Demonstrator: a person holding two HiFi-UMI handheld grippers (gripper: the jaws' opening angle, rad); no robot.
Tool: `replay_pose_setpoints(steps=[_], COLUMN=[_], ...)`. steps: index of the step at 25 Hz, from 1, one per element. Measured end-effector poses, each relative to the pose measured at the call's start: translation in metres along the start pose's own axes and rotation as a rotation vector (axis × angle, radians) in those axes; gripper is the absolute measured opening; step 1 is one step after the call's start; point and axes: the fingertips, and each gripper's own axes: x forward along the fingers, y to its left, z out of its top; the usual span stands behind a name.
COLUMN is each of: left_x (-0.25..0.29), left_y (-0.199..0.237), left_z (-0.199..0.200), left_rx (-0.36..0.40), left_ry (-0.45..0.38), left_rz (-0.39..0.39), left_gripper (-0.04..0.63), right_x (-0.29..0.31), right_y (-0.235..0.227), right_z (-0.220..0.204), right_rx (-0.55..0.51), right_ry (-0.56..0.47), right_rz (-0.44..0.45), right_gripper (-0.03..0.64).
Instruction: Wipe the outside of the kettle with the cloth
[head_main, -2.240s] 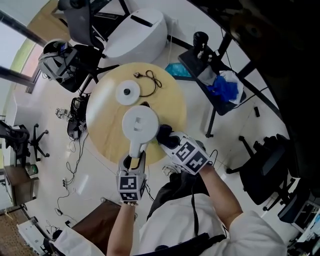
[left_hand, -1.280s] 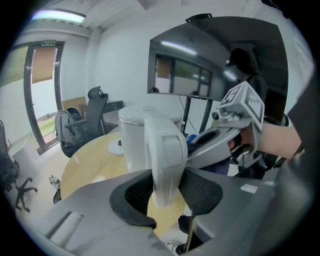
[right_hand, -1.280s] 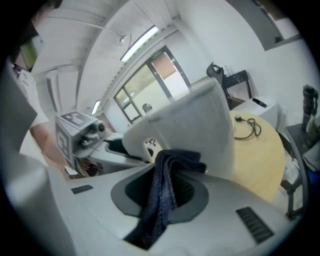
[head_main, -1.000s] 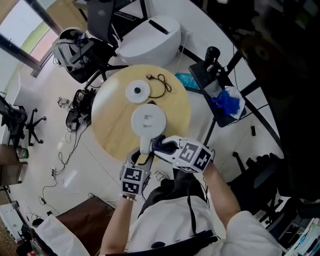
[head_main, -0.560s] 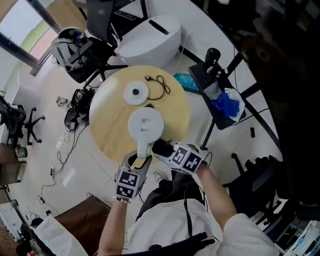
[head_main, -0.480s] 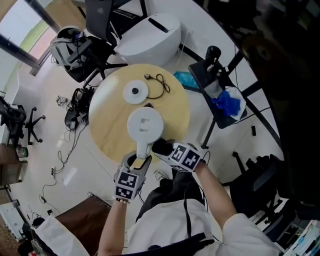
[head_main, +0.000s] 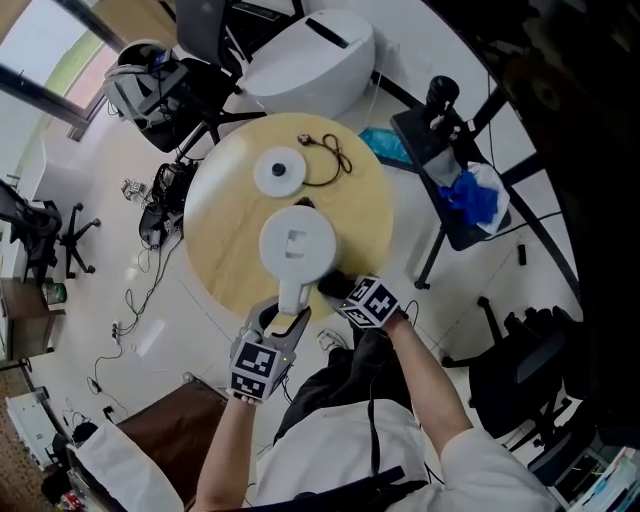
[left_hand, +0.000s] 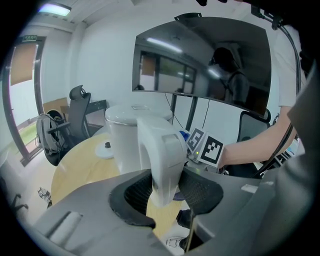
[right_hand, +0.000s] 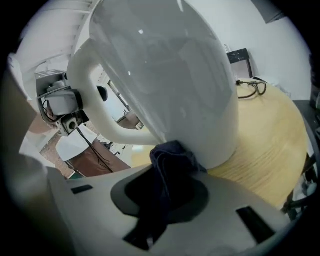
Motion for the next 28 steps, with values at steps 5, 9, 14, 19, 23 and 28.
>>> replay_pose_setpoints(steps=[5, 9, 14, 19, 23, 28], left_x=[-0.009, -0.031, -0.052, -0.094, -0.132, -0.171], left_y=[0.003, 0.003, -0.008, -0.001, 0.012, 0.015], left_z=[0.003, 0.004, 0.015, 0.040, 0.036, 0.009], left_rx=[-0.027, -0.086, -0.141, -0.205, -0.308, -0.484], left_ry=[-0.062, -0.143, -0.270, -0.447, -0.517, -0.600], left_rz=[0.030, 0.055, 0.049, 0.113, 0.189, 0.244], left_gripper=[0.194, 0.201, 0.201, 0.159, 0.087, 0.000], right_x=[-0.032, -0.113, -0.210, -0.234, -0.238, -0.222], right_y=[0.018, 0.043, 0.073, 0.101, 0.140, 0.166], right_z=[0.014, 0.058, 0.131, 0.177, 0.189, 0.157], right_rx=[-0.014, -0.061, -0.144, -0.156, -0.094, -0.044], right_ry=[-0.039, -0.186, -0.386, -0.474, -0.578, -0.536], right_rz=[-0.025, -0.111, -0.205, -0.247, -0.215, -0.196], right_gripper=[0.064, 0.066, 0.065, 0.064, 0.064, 0.064])
